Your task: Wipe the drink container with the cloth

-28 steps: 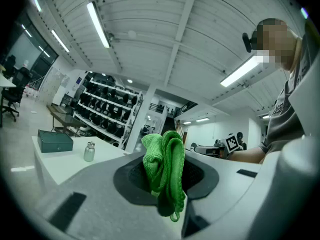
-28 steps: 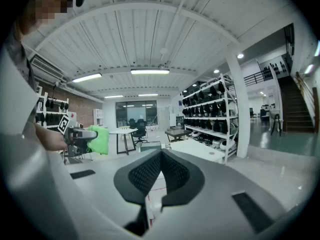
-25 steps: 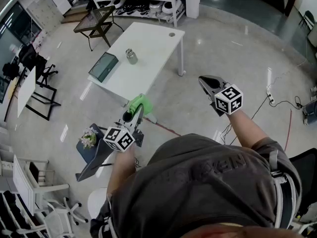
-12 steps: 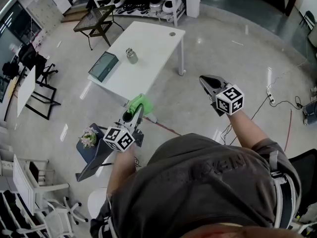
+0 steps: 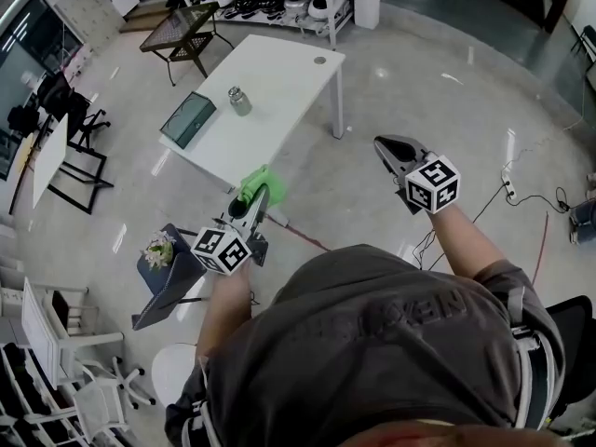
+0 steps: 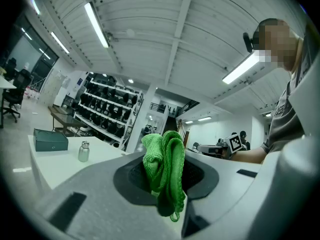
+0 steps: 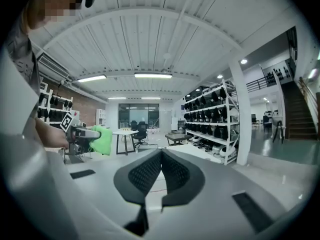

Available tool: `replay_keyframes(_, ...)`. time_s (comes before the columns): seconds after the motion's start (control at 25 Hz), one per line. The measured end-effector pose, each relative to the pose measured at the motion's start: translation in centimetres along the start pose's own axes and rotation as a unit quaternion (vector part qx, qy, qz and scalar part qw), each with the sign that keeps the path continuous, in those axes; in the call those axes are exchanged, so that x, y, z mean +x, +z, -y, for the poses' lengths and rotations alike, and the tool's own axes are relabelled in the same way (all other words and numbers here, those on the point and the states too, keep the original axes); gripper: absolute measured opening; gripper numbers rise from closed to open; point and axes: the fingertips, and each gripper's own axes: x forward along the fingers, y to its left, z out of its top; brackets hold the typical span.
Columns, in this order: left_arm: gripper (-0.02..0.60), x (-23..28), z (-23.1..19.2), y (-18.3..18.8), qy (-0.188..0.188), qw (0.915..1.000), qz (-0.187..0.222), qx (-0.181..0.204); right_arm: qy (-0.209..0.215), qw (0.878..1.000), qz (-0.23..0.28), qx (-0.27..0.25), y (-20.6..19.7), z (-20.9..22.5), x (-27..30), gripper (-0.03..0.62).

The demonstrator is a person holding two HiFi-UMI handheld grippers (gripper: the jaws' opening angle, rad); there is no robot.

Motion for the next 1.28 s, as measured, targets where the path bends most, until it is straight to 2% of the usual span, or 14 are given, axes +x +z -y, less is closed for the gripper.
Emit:
replay_keyframes(0.28, 0.084, 4.7, 3.2, -0.8, 0.014, 0.9998, 0.012, -0.006, 0.023, 1.0, -0.008, -0.013, -0.2, 4.5, -1.2, -0.008)
replay_keyframes(0.52, 0.084, 6.8, 0.4, -0.5, 0.025, 0.9997, 0.004, -0.006, 0.032, 0.999, -0.01, -0.009, 0.0, 6.5, 2.7, -0.008)
replay_keyframes(0.68, 0.084, 9.4, -4.3, -0.4, 0.012, 0.9999, 0.0, -0.012, 0.029, 0.999, -0.015, -0.009, -0.3, 7.7, 8.2, -0.008)
replay_keyframes(0.8, 0.084, 12.4, -9.4, -0.1, -0.011, 0.9998, -0.002, -0.016, 0.021, 1.0, -0.018, -0.01, -0.2, 9.0, 13.5, -0.008)
replay_keyframes(1.08, 0.084, 20.0, -22.2, 3.9, -0.07, 0.9972, -0.017, -0.018, -0.005, 1.0, -0.016, -0.007, 3.0, 12.5, 27.2, -0.008)
replay_keyframes(1.28, 0.084, 23.4, -29.2, 5.6, -0.092, 0.9952, -0.023, -0.024, -0.021, 1.0, -0.016, -0.003, 4.8, 14.8, 34.9, -0.008)
